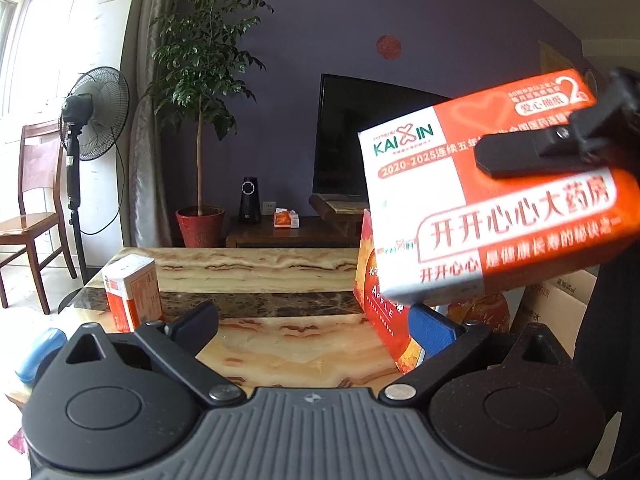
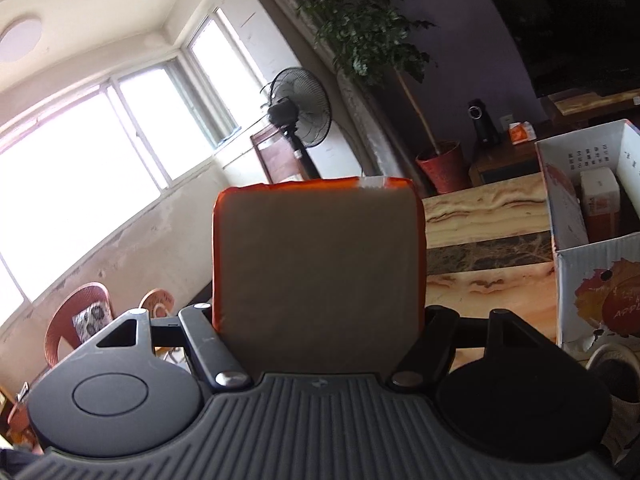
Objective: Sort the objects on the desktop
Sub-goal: 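Carry the held tissue pack toward the apple box with the right gripper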
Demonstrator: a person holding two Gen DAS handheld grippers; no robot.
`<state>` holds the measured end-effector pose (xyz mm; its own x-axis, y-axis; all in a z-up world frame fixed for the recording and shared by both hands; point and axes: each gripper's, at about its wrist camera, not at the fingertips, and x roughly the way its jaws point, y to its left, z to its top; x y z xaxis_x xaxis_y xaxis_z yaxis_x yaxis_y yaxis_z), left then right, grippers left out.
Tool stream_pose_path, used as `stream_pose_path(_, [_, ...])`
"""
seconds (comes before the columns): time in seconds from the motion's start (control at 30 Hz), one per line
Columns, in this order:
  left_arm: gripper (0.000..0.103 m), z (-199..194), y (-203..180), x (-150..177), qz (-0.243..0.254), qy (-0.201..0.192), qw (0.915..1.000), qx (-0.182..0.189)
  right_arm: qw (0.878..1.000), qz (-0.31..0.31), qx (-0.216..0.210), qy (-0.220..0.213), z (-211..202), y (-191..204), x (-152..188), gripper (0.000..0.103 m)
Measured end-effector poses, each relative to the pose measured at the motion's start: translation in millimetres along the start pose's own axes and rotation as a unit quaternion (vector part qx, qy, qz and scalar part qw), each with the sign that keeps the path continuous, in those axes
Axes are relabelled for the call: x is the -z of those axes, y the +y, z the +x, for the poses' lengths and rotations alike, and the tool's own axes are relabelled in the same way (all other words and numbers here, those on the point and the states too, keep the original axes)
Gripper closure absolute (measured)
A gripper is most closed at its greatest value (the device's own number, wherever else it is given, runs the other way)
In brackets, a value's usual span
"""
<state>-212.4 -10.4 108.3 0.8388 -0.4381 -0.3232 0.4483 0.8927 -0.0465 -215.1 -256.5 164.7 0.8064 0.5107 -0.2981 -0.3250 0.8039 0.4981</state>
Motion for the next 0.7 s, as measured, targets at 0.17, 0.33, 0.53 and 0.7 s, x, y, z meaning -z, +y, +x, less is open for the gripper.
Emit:
stream_pose_path(0.17, [0.002, -0.8, -0.5, 0.3, 0.001, -0.001, 1.0, -0.001, 1.0, 0.002, -0.006, 0.004, -2.6, 0.3, 0.1, 0.029])
stream_pose_path(0.33, [0.002, -0.3, -1.4, 0.2, 0.002, 0.002, 1.0, -0.002, 1.0, -0.01, -0.003, 0.011, -4.1, 3.4, 2.3, 0.029])
stream_pose_path(0.53, [0.002, 1.7, -0.9, 0.5, 0.004, 0.006, 1.0, -0.006, 0.999, -0.014, -0.003, 0.035, -1.6, 4.6, 5.2, 0.029])
stream_pose_path(0.7, [0.002, 1.3, 0.4, 0.8, 0.001, 0.007, 1.0, -0.005, 0.999, -0.016, -0.004, 0.043, -1.3, 6.5, 7.9, 0.03])
